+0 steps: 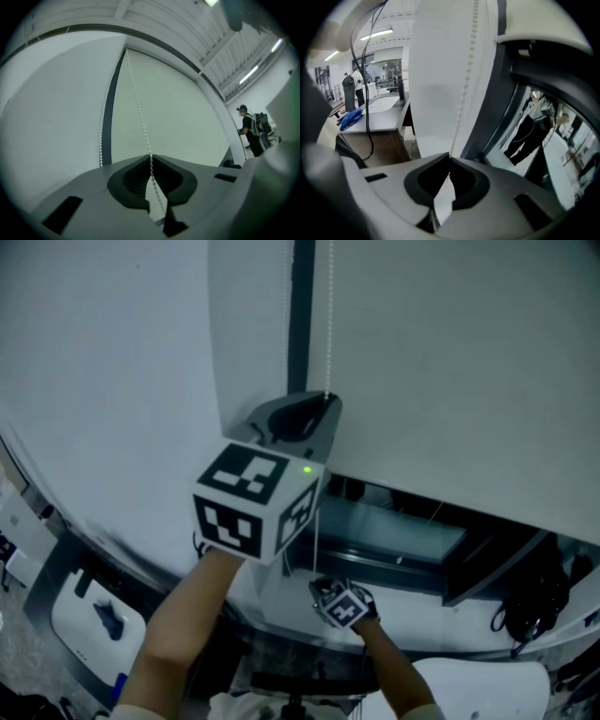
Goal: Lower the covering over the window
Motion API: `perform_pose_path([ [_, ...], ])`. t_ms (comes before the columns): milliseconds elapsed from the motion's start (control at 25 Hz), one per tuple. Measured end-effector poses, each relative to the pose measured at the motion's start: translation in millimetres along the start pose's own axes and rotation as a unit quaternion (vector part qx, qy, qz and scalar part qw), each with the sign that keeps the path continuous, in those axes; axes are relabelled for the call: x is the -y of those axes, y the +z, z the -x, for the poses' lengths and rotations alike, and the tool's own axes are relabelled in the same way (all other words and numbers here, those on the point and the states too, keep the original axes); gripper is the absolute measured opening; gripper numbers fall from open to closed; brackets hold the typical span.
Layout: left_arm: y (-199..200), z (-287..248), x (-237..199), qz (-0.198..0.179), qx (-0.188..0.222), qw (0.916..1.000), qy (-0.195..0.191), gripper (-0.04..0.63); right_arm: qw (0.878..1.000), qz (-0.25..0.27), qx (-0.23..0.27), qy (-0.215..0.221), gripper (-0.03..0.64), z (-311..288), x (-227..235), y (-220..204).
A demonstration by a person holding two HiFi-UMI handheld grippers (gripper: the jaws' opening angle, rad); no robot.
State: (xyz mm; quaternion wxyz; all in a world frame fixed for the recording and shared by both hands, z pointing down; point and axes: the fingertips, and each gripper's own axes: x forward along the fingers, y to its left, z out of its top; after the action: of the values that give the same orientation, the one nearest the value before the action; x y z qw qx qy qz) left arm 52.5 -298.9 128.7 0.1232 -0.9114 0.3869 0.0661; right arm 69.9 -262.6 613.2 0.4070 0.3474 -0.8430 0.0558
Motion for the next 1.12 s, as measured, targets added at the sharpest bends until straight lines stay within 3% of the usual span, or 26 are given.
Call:
perform_pose_path([
  [120, 3, 1, 6, -0.039, 0.003, 0.9992, -0.001, 0.025, 1.0, 0.0, -0.015, 0.007, 0.009, 4, 2, -7],
  [280, -8, -2, 15, -0.08, -0.028, 0.9963, -0.007, 0.02, 0.997, -0.053, -0.016, 0.05, 0.012, 17, 3, -6],
  [480, -66, -5, 30, -0.104, -0.099, 0.9894, -0.025, 0.02, 0.982, -0.093, 0.093, 0.138, 0.038, 79, 8, 47],
  [600, -90, -2, 32, -0.1, -0.11, 0.9886, -0.024, 0.02, 0.955, -0.117, 0.212, 0.172, 0.038, 146, 30, 93],
  [720, -91, 3, 33, -0.098, -0.099, 0.9902, -0.018, 0.02, 0.921, -0.131, 0.333, 0.155, 0.038, 219, 62, 136],
  [880, -99, 7, 44, -0.11, -0.092, 0.9895, -0.021, 0.02, 0.877, -0.129, 0.453, 0.09, 0.083, 296, 94, 187],
  [960, -114, 7, 53, -0.116, -0.099, 0.9879, -0.029, 0.02, 0.87, -0.111, 0.477, 0.054, 0.101, 318, 99, 214],
  [1120, -147, 9, 69, -0.135, -0.12, 0.9827, -0.041, 0.018, 0.876, -0.053, 0.479, 0.0, 0.115, 337, 96, 265],
])
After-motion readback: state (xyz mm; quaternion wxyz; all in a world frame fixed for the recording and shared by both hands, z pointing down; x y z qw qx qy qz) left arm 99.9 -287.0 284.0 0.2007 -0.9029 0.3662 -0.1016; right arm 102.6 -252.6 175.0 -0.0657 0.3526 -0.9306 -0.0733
